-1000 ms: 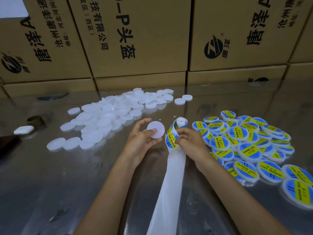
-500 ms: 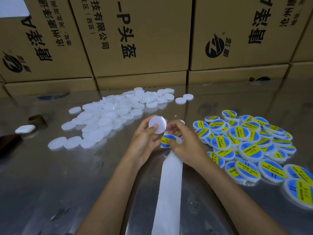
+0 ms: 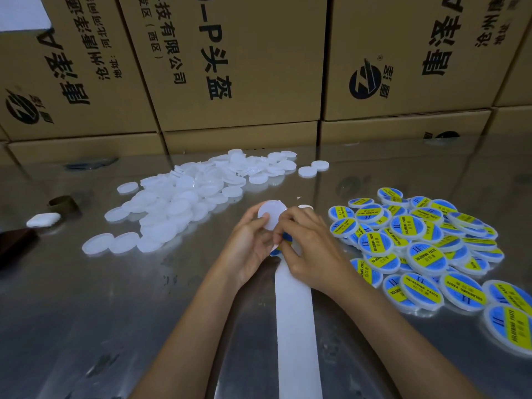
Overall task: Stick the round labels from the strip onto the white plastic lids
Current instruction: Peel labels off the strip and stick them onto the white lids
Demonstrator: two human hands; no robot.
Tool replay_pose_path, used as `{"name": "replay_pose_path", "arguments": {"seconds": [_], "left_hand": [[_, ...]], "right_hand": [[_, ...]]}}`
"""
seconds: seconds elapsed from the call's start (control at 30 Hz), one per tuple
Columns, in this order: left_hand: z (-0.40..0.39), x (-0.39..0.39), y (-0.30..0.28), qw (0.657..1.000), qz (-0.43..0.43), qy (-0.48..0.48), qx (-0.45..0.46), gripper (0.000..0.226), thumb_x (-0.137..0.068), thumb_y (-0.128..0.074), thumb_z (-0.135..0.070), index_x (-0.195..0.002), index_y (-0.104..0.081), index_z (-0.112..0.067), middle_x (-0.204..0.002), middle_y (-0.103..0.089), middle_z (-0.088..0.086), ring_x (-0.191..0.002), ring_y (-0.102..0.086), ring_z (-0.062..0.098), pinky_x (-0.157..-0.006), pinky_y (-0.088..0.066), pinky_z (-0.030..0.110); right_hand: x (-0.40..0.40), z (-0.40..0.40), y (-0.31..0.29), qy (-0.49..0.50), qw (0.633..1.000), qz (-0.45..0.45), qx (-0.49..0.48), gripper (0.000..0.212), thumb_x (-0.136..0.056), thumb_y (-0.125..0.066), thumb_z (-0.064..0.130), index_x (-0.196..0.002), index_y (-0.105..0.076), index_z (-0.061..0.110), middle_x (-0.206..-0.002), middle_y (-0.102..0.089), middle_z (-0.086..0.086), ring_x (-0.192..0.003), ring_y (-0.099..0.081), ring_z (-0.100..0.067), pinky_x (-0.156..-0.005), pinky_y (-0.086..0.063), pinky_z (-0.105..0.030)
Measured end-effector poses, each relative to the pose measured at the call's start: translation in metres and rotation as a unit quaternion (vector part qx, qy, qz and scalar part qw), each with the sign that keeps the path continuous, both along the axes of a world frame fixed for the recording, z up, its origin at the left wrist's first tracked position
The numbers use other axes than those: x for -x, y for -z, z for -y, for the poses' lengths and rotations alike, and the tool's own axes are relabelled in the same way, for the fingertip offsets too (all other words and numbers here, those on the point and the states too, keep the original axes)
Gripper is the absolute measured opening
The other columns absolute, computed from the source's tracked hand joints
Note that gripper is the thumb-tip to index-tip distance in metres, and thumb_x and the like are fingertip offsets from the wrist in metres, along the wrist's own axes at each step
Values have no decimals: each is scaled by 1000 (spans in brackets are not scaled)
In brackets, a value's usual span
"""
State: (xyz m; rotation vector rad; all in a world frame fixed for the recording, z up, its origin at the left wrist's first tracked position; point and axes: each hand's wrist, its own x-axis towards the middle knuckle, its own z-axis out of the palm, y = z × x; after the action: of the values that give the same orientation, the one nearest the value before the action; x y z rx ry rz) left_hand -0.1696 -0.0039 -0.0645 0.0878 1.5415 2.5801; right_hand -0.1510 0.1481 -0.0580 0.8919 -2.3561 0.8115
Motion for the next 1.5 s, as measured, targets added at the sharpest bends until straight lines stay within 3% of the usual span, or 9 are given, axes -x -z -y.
{"name": "replay_pose_path", "arguments": {"seconds": [0.27, 0.53, 0.67, 0.77, 0.87, 0.97, 1.07, 1.3, 1.5], "left_hand": [[-3, 2, 3, 1000, 20, -3, 5, 36, -102, -46, -8, -137, -55, -10, -113, -70, 16, -90, -72, 24, -70, -60, 31], [-10, 16, -4, 996, 41, -59, 45, 40, -100, -40, 3, -139, -48, 6, -76, -76, 5, -67, -74, 16, -56, -57, 24], [-3, 2, -4, 1000, 22, -19, -3, 33, -102, -42, -2, -133, -53, -2, -109, -74, 16, -96, -74, 30, -73, -62, 39], [0, -2, -5, 999, 22, -32, -38, 35, -102, -42, -1, -134, -54, -2, -126, -67, 23, -108, -69, 38, -88, -59, 48], [2, 0, -8, 997, 29, -51, -55, 37, -100, -43, -1, -136, -54, -2, -131, -63, 23, -117, -64, 40, -101, -52, 48], [2, -3, -13, 995, 36, -51, -77, 37, -99, -44, -4, -135, -57, -4, -129, -65, 21, -112, -68, 34, -94, -57, 43], [-4, -8, -20, 996, 33, -27, -79, 39, -98, -47, -10, -135, -57, -5, -126, -67, 19, -109, -70, 31, -83, -61, 38], [-14, -17, -26, 998, -3, 28, -63, 50, -87, -56, -18, -136, -59, -11, -129, -66, 18, -114, -68, 27, -87, -59, 33], [-14, -16, -26, 997, -17, 42, -64, 49, -89, -55, -17, -138, -58, -16, -130, -66, 17, -118, -66, 29, -93, -58, 35]], "right_hand": [[-3, 0, 1, -12, 999, 27, 41, 23, -90, -54, 8, -91, -40, 26, -83, -41, 19, -81, -41, -10, -70, -32, -29], [-5, 1, 1, 13, 982, 123, 141, 13, -97, -51, 21, -94, -39, 26, -81, -56, 9, -77, -55, -16, -69, -47, -45], [-5, 3, -7, 15, 939, 194, 285, 15, -95, -56, 10, -90, -46, 19, -83, -59, 7, -80, -59, -15, -74, -49, -42], [-5, 1, -14, 9, 900, 230, 371, 20, -94, -56, 1, -87, -46, 16, -95, -65, -20, -90, -63, -32, -79, -51, -41], [-6, -3, -20, -11, 864, 272, 423, 15, -93, -59, 0, -88, -48, 10, -90, -68, -27, -71, -64, -16, -65, -49, -24], [-5, -5, -23, -34, 844, 295, 447, 14, -92, -64, 4, -95, -50, 1, -76, -68, -22, -54, -59, -9, -52, -44, -15], [-7, -5, -26, -53, 843, 305, 440, 16, -92, -64, 4, -93, -49, 6, -69, -67, -13, -51, -56, -10, -50, -42, -15], [-9, -8, -30, -45, 860, 311, 401, 20, -92, -65, 5, -89, -46, 11, -60, -68, -3, -52, -58, -4, -56, -43, -21], [-6, -7, -28, 3, 852, 323, 413, 22, -88, -70, 8, -84, -49, 15, -78, -67, -30, -65, -46, -24, -64, -38, -37]]}}
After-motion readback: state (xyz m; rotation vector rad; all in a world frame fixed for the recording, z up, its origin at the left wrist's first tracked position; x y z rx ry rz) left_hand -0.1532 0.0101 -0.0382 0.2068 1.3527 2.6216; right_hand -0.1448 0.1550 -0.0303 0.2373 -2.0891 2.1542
